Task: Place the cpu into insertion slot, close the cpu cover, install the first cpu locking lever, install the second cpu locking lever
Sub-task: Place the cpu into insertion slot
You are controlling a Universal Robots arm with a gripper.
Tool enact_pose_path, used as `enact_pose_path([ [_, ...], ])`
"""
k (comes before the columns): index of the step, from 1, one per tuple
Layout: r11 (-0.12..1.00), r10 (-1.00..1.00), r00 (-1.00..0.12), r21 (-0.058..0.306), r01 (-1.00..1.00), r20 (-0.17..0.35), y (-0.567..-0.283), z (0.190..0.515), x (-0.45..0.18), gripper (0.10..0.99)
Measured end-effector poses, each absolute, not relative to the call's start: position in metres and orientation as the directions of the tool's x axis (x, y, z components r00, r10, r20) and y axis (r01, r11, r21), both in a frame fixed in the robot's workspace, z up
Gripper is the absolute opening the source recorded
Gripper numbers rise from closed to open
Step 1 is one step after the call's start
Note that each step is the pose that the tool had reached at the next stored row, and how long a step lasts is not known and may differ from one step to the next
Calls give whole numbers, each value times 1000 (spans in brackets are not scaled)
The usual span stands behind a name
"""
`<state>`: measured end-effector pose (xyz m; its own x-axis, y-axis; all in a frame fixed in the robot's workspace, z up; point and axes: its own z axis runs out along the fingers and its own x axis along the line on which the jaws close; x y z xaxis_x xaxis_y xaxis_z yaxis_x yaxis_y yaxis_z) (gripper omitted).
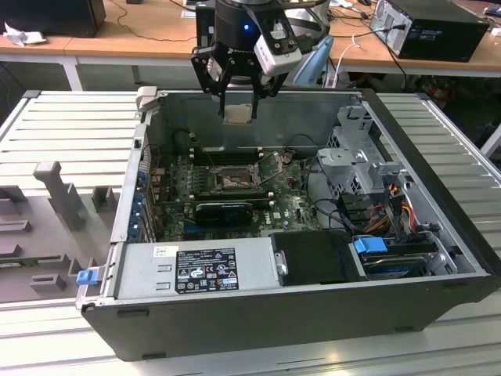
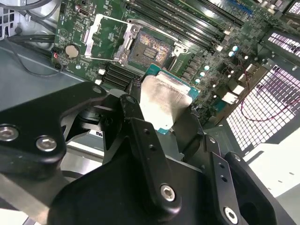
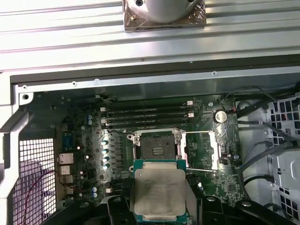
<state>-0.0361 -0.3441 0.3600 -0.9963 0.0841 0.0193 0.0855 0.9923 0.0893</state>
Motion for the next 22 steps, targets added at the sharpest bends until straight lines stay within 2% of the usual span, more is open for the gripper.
enact_pose_path([
  [22, 966, 242, -970, 89, 243, 19, -344, 359, -36, 529],
])
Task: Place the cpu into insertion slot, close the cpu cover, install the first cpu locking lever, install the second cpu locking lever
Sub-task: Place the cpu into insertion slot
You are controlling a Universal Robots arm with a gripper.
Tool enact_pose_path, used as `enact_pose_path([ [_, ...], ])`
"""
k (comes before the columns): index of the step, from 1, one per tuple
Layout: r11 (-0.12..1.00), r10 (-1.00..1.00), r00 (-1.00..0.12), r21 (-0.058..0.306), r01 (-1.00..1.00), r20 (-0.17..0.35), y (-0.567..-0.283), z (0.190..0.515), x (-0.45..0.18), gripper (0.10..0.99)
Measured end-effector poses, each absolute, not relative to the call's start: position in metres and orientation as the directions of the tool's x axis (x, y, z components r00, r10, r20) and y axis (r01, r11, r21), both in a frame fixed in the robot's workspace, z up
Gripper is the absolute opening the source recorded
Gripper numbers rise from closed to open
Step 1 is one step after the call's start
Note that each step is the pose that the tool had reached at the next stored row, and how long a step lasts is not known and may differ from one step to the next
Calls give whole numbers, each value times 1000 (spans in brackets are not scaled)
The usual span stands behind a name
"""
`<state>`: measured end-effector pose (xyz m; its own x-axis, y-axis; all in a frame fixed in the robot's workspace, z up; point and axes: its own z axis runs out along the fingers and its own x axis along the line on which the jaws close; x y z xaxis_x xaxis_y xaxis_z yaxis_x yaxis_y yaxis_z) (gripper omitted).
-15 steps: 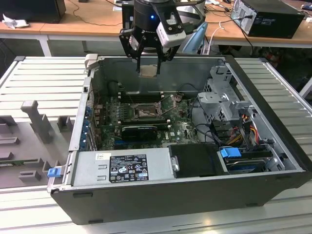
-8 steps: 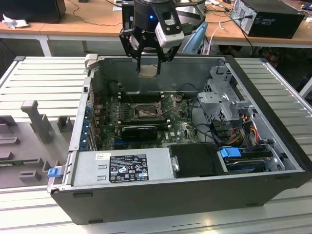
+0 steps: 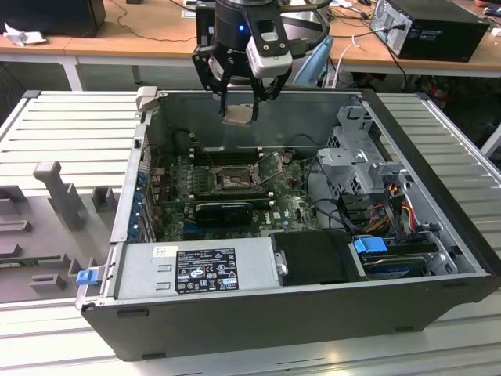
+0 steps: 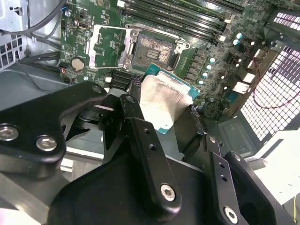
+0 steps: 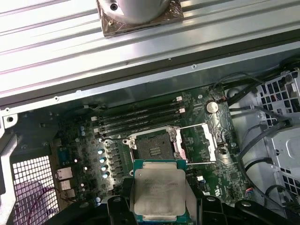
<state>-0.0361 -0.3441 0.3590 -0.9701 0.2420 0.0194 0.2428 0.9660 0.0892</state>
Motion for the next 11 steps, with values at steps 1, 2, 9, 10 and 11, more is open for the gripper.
enact_pose_path([
  [1, 965, 246, -969, 89, 247, 19, -344, 359, -36, 529],
  [2, 964, 249, -968, 89, 250, 19, -344, 359, -36, 529],
  [9, 952, 292, -956, 89, 293, 19, -344, 358, -36, 529],
  [10, 950, 298, -954, 89, 298, 19, -344, 358, -36, 529],
  [11, 949, 302, -953, 89, 303, 19, -344, 358, -36, 529],
])
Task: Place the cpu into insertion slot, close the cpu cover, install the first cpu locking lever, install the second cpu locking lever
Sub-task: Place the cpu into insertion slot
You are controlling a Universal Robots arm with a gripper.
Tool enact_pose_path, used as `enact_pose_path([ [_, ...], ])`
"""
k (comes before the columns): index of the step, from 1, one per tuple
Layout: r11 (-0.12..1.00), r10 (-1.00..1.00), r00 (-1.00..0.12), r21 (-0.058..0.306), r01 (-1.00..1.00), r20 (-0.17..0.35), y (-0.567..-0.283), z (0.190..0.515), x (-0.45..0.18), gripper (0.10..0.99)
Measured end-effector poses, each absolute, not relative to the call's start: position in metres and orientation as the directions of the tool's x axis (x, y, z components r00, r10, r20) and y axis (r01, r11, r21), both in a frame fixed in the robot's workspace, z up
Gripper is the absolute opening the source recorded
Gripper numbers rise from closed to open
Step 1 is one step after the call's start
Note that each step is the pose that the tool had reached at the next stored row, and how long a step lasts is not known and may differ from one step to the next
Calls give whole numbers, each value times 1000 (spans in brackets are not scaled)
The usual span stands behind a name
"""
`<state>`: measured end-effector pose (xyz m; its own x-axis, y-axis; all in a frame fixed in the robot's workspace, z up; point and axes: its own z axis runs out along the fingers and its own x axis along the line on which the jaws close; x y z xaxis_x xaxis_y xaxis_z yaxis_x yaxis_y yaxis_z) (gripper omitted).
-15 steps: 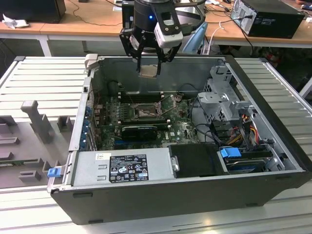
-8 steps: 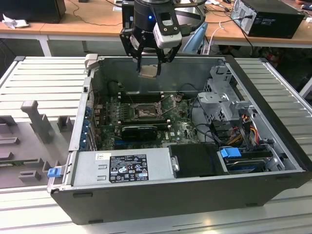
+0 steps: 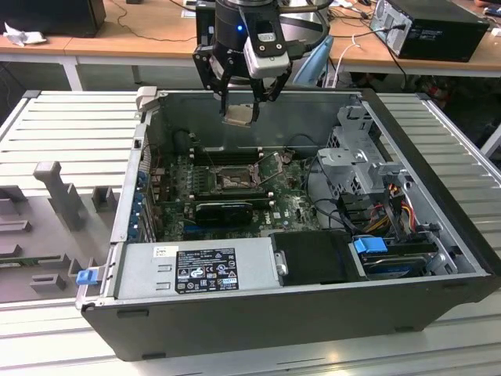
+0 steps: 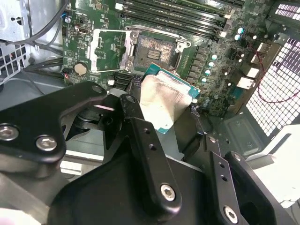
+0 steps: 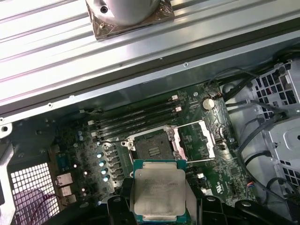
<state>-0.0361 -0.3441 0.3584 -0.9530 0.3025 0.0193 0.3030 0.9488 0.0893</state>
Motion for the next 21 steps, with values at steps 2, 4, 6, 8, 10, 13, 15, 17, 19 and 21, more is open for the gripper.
enact_pose_path([
  [2, 944, 317, -948, 89, 317, 19, -344, 358, -36, 529],
  [4, 937, 339, -941, 89, 339, 19, -344, 358, -36, 529],
  [6, 932, 352, -936, 89, 352, 19, -344, 358, -36, 529],
  [8, 926, 367, -930, 89, 368, 19, -344, 358, -36, 529],
  [10, 921, 379, -925, 89, 379, 19, -344, 358, -36, 529],
  [13, 914, 397, -918, 89, 397, 19, -344, 358, -36, 529],
  [15, 907, 411, -911, 89, 411, 19, -344, 358, -36, 529],
  [17, 903, 421, -907, 89, 421, 19, -344, 358, -36, 529],
  [19, 898, 431, -902, 89, 431, 19, -344, 358, -36, 529],
  [21, 892, 443, -896, 89, 443, 19, -344, 358, -36, 529],
])
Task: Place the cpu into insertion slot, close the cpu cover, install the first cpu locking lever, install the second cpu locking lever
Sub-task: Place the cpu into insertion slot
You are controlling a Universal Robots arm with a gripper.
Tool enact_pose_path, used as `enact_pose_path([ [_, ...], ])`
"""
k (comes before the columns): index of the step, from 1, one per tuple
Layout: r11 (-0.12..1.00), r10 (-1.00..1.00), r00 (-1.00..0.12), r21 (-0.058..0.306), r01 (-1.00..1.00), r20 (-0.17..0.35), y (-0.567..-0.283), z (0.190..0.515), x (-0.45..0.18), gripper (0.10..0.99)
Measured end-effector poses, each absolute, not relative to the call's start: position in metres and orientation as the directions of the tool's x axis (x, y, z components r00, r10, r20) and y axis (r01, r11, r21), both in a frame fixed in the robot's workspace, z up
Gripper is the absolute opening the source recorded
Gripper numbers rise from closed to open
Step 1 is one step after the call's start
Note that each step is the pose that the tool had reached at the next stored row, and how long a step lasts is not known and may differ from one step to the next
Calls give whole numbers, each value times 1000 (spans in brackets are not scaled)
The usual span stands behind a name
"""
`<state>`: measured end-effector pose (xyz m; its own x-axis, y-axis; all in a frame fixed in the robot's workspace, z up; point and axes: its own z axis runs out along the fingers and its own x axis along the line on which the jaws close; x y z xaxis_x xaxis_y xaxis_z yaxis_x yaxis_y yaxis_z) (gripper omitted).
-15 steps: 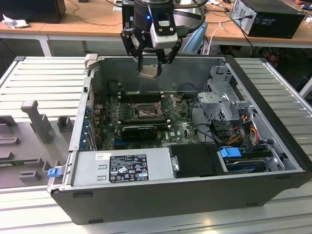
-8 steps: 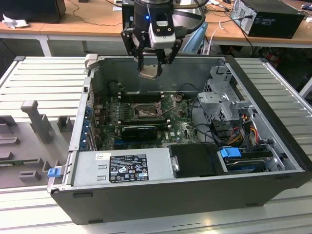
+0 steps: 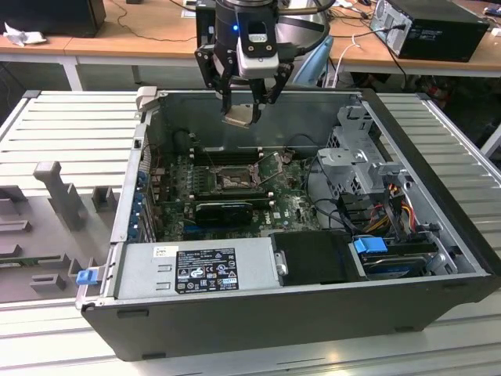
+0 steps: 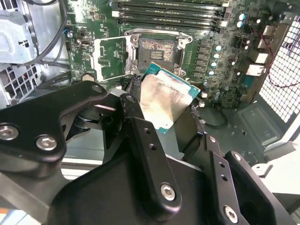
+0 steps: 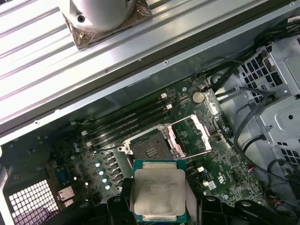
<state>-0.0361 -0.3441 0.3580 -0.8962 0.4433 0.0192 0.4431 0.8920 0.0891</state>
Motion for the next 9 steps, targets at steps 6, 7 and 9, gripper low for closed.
enact_pose_path([
  [6, 869, 488, -873, 89, 487, 19, -344, 358, -36, 529],
  [7, 863, 498, -867, 89, 498, 19, -344, 358, -36, 529],
  [9, 854, 513, -858, 89, 512, 19, -344, 358, -36, 529],
])
